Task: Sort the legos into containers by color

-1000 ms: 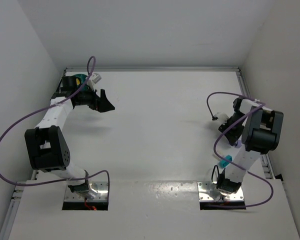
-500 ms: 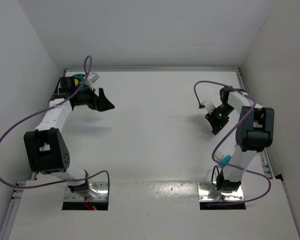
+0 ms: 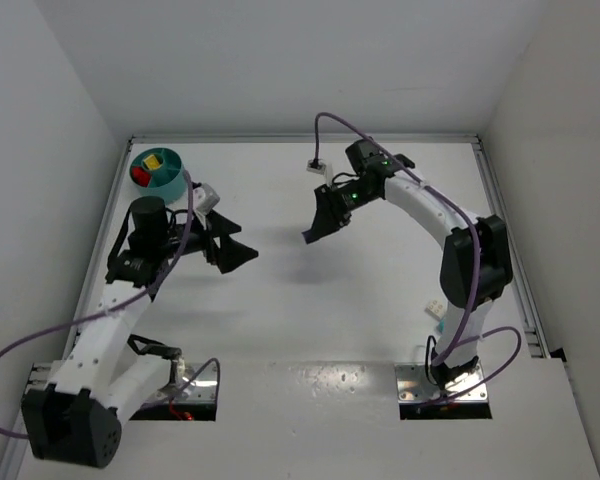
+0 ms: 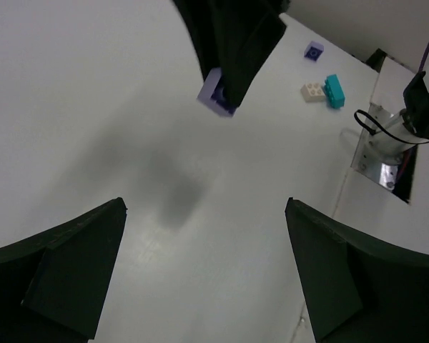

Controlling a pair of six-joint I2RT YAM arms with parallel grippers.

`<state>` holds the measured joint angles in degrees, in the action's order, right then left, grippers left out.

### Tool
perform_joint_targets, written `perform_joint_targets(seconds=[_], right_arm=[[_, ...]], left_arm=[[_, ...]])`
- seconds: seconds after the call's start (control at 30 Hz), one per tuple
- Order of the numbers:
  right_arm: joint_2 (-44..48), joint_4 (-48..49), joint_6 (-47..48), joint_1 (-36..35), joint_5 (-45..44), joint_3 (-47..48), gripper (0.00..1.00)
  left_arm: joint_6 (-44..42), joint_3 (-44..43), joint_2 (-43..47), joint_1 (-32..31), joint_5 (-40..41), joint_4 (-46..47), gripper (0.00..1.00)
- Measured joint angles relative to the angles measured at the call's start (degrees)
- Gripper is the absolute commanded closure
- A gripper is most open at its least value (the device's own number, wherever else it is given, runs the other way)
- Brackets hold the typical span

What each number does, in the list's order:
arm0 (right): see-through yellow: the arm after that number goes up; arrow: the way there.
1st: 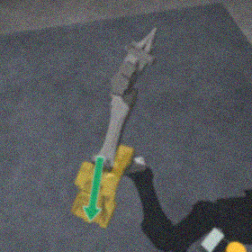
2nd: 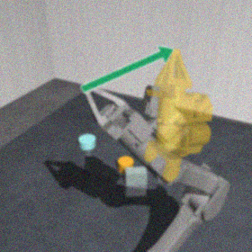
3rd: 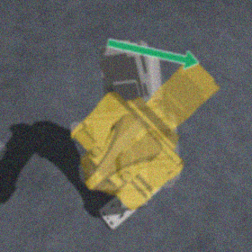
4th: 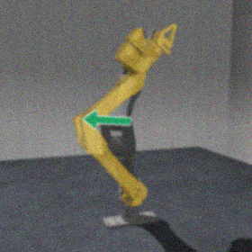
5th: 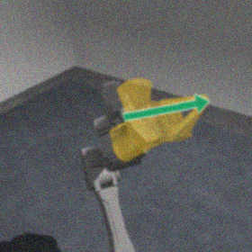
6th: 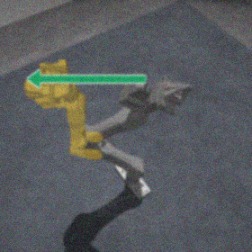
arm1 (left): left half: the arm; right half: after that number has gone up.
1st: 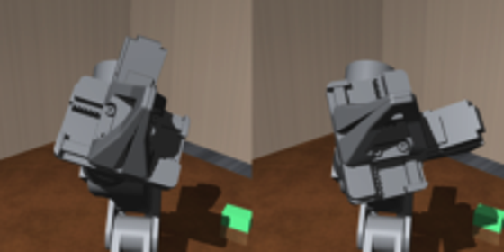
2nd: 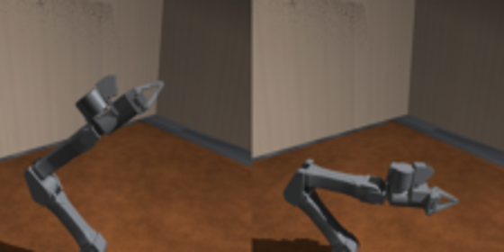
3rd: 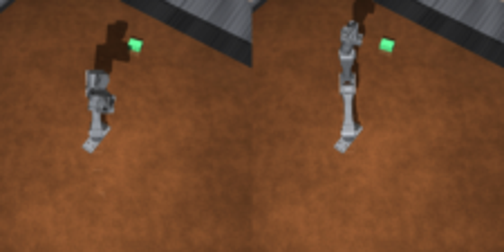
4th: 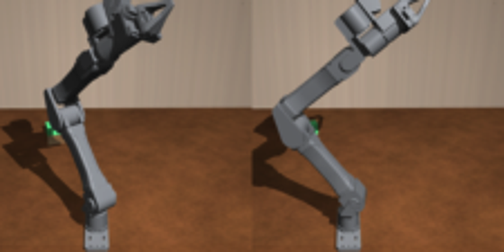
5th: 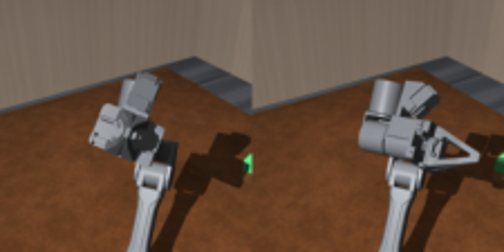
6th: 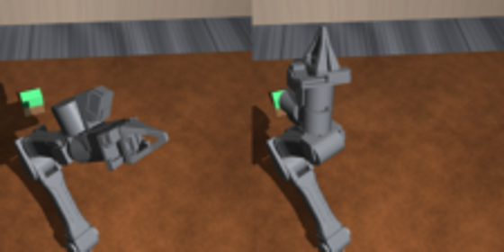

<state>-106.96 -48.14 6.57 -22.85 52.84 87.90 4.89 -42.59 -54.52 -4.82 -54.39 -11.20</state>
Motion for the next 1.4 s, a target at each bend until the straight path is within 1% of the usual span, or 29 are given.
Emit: perform_joint_targets(seconds=[0.07,0.13,0.2,0.27,0.37,0.43,0.5,0.57,0.7,0.77,0.97,1.07,1.2,1.3,1.4], right_arm=[[0.0,5.81,-9.68,-1.36,6.45,-0.46,1.0],[0.13,15.91,-20.35,-1.75,12.96,-3.08,1.0],[0.11,29.09,-33.75,-2.36,18.62,-8.07,1.0],[-0.52,38.86,-44.59,-3.21,22.27,-11.63,1.0],[-1.73,47.01,-54.16,-5.6,25.92,-12.17,1.0],[-1.75,50.97,-58.27,-7.17,27.78,-12.11,1.0],[-1.75,53.94,-61.13,-8.63,29.14,-11.96,1.0],[-1.75,55.82,-63.3,-9.77,30.21,-11.96,1.0],[-1.75,57.57,-65.66,-10.58,31.28,-11.93,1.0],[-1.77,58.31,-66.42,-10.56,31.43,-11.93,1.0],[-2.25,59.56,-67.78,-10.56,31.69,-11.93,1.0],[-3.04,59.76,-68.3,-10.56,31.67,-11.93,1.0],[-3.74,59.93,-68.67,-10.56,31.63,-11.93,1.0],[-3.76,60.43,-69.0,-10.56,31.61,-11.93,1.0],[-3.76,60.87,-69.59,-10.56,31.58,-11.93,1.0]], left_arm=[[-1.75,0.04,4.17,-2.8,2.1,0.9,0.02],[-3.72,0.0,6.38,-4.72,3.32,1.11,0.03],[-5.44,-0.09,5.99,-6.27,4.31,0.81,0.05],[-7.1,-0.22,4.98,-8.26,5.16,0.28,0.06],[-9.88,-0.24,2.27,-12.0,7.96,-0.96,0.08],[-12.02,-0.28,2.1,-13.64,9.09,-1.55,0.12],[-14.05,-0.59,2.08,-14.75,9.73,-1.73,0.17],[-15.91,-1.11,2.01,-15.54,10.95,-1.81,0.2],[-18.18,-1.99,2.01,-17.14,12.74,-1.57,0.29],[-18.73,-2.05,2.03,-17.49,13.49,-1.49,0.32],[-19.5,-2.05,2.78,-18.86,14.34,-1.49,0.32],[-19.43,-2.14,3.74,-19.28,14.38,-1.44,0.28],[-18.95,-3.06,4.52,-19.69,14.36,-0.87,0.28],[-18.29,-4.0,4.55,-19.91,14.36,-0.46,0.34],[-17.7,-4.5,4.48,-19.91,14.36,0.28,0.35]])
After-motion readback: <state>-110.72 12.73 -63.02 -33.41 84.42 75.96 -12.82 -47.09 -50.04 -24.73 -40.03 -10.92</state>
